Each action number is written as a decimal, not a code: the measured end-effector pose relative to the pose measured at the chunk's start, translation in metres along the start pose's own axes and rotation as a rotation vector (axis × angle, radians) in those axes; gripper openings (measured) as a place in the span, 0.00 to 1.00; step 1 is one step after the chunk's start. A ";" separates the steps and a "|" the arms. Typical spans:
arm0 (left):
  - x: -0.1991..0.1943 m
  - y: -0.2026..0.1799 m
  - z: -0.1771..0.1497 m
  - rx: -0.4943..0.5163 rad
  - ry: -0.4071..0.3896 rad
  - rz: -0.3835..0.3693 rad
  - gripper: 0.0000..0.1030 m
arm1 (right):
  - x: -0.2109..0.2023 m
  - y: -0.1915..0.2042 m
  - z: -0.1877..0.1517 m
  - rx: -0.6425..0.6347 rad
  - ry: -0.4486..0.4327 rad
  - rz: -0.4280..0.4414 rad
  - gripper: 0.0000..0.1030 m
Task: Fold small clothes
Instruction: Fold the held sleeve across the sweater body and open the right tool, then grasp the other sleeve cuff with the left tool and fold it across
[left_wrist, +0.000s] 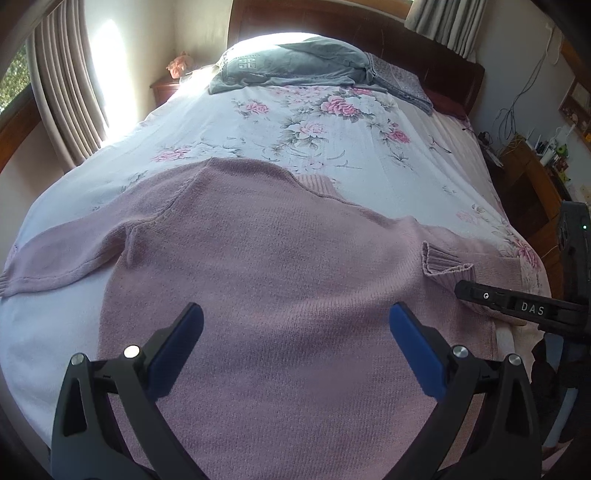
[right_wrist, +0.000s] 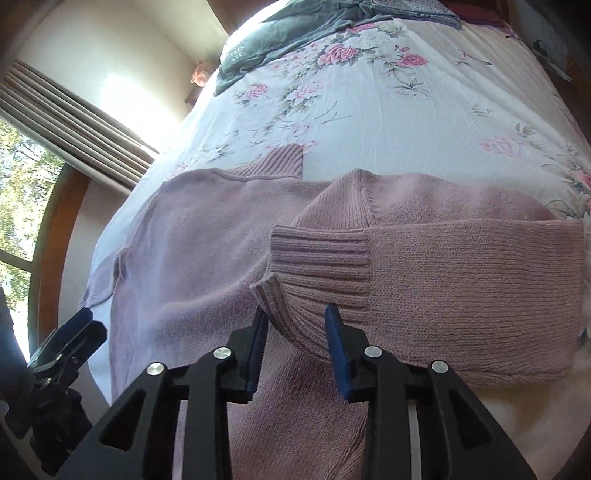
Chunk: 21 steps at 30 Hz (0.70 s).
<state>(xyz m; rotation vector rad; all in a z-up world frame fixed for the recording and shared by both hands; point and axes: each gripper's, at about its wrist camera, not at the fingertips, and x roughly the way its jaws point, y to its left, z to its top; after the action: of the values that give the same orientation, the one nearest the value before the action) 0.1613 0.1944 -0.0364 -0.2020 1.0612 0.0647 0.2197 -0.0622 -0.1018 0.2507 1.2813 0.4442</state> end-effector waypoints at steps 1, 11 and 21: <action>0.002 -0.006 0.001 0.004 0.006 -0.011 0.97 | -0.011 -0.002 -0.006 -0.010 -0.026 0.008 0.33; 0.064 -0.103 0.005 0.005 0.194 -0.214 0.97 | -0.103 -0.076 -0.060 0.054 -0.177 -0.124 0.35; 0.098 -0.137 0.009 -0.075 0.276 -0.254 0.18 | -0.110 -0.121 -0.094 0.147 -0.181 -0.140 0.39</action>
<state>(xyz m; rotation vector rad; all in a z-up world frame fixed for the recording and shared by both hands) 0.2376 0.0572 -0.0994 -0.4209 1.3005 -0.1563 0.1269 -0.2257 -0.0831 0.3150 1.1466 0.2028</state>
